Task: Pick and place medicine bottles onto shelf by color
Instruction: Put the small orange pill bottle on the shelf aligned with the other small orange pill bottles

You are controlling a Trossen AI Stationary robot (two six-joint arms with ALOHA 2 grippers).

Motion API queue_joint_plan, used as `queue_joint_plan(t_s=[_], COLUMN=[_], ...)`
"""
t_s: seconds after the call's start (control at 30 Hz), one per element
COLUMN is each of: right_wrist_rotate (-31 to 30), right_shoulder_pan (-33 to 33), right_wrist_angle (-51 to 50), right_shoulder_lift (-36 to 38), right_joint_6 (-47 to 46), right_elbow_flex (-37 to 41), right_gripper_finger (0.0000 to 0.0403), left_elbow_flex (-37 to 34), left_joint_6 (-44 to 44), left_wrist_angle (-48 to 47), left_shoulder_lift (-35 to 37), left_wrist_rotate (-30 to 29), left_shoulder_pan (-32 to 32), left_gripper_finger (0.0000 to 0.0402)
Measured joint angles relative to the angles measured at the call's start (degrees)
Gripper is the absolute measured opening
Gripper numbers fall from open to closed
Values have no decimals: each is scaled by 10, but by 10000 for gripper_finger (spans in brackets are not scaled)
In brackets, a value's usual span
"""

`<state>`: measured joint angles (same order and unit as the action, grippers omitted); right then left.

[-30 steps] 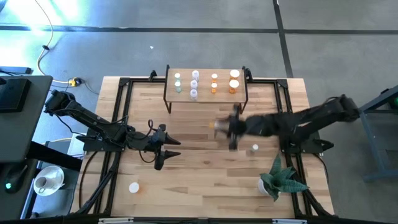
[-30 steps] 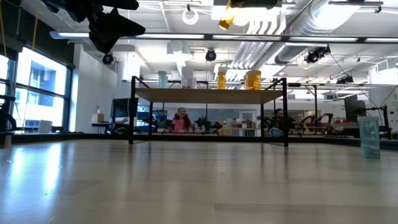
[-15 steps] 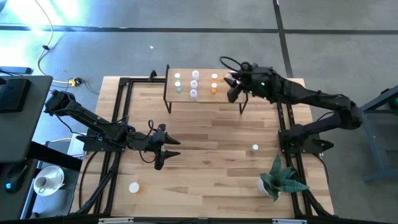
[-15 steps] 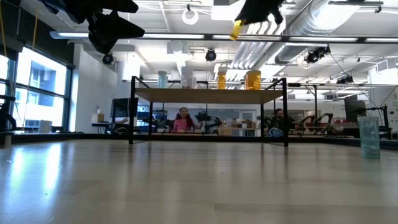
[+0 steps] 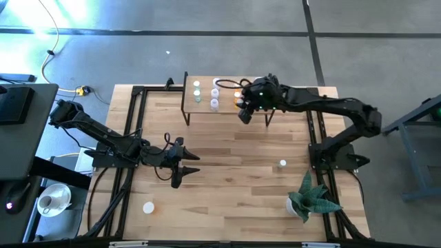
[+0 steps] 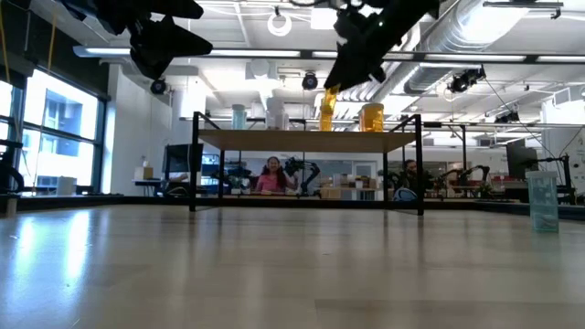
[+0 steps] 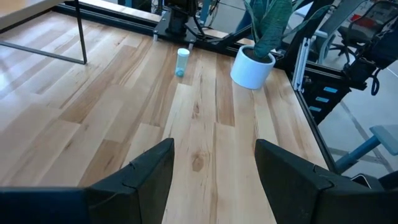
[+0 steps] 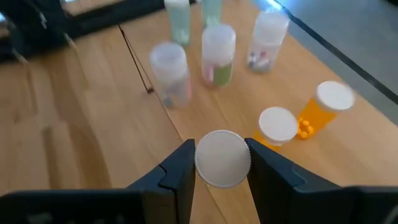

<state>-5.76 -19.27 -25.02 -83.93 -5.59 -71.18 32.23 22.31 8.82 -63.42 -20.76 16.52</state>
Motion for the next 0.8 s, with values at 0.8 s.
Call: queue_joint_plan(t_s=[0.8], right_wrist_rotate=[-1], right_shoulder_pan=[4], right_wrist_angle=[-106], right_shoulder_lift=[-47], right_joint_6=[-2], right_elbow_flex=[-81], right_gripper_finger=[117], left_elbow_flex=[0], left_joint_6=[0], left_wrist_angle=[-3], left_shoulder_lift=[0], left_wrist_rotate=[0], left_shoulder_pan=[0], left_gripper_finger=[213])
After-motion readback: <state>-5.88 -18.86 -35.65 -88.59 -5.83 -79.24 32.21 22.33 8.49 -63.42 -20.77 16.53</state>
